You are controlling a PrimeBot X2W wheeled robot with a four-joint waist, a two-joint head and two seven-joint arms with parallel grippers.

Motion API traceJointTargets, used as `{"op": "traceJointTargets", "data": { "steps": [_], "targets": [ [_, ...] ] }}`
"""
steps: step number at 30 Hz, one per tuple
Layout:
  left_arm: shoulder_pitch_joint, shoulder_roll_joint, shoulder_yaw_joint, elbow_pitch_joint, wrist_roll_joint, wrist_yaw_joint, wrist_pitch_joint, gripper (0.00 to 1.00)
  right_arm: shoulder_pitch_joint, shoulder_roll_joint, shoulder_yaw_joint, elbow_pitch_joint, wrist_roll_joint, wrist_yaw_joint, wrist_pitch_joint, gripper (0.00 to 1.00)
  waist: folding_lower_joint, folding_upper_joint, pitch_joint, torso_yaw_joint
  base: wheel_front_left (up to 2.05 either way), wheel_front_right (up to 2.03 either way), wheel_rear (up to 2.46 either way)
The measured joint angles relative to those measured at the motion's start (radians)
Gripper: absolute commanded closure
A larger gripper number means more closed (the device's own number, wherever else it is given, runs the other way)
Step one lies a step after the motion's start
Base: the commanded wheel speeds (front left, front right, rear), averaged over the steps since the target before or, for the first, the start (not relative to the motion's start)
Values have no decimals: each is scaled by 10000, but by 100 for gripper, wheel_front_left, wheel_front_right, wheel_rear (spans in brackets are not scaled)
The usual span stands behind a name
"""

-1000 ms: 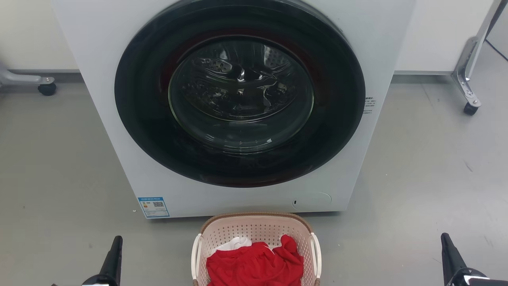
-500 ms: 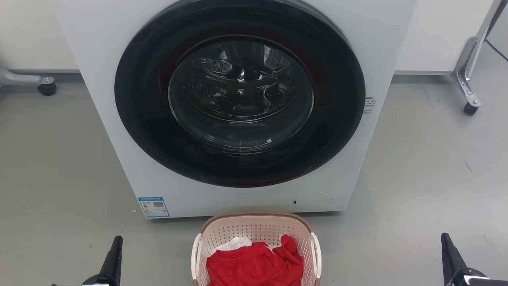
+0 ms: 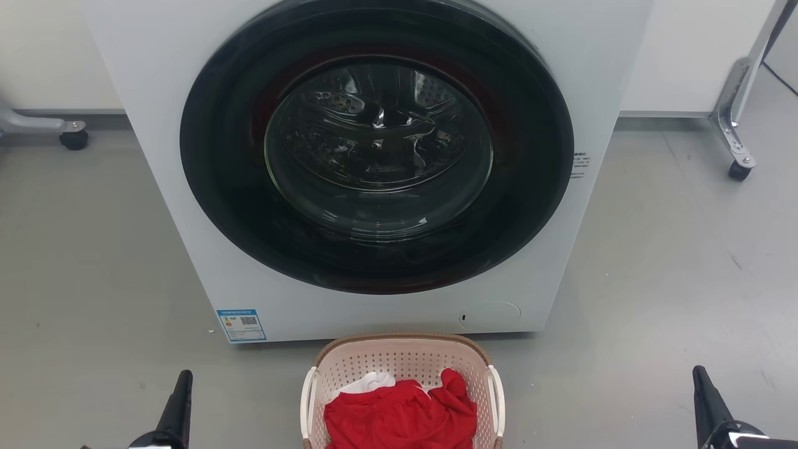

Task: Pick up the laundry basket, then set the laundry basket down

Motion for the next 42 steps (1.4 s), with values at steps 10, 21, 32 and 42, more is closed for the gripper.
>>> {"op": "traceJointTargets", "data": {
  "steps": [10, 21, 32, 42],
  "targets": [
    [0, 0, 0, 0, 0, 0, 0, 100, 0, 0, 0, 0, 0, 0, 0, 100, 0, 0, 0, 0, 0, 0, 0],
    [0, 0, -2, -2, 0, 0, 0, 100, 0, 0, 0, -2, 0, 0, 0, 100, 0, 0, 1, 0, 0, 0, 0],
    [0, 0, -2, -2, 0, 0, 0, 100, 0, 0, 0, -4, 0, 0, 0, 100, 0, 0, 1, 0, 0, 0, 0],
    [0, 0, -2, -2, 0, 0, 0, 100, 0, 0, 0, -4, 0, 0, 0, 100, 0, 0, 1, 0, 0, 0, 0]
  ]
}}
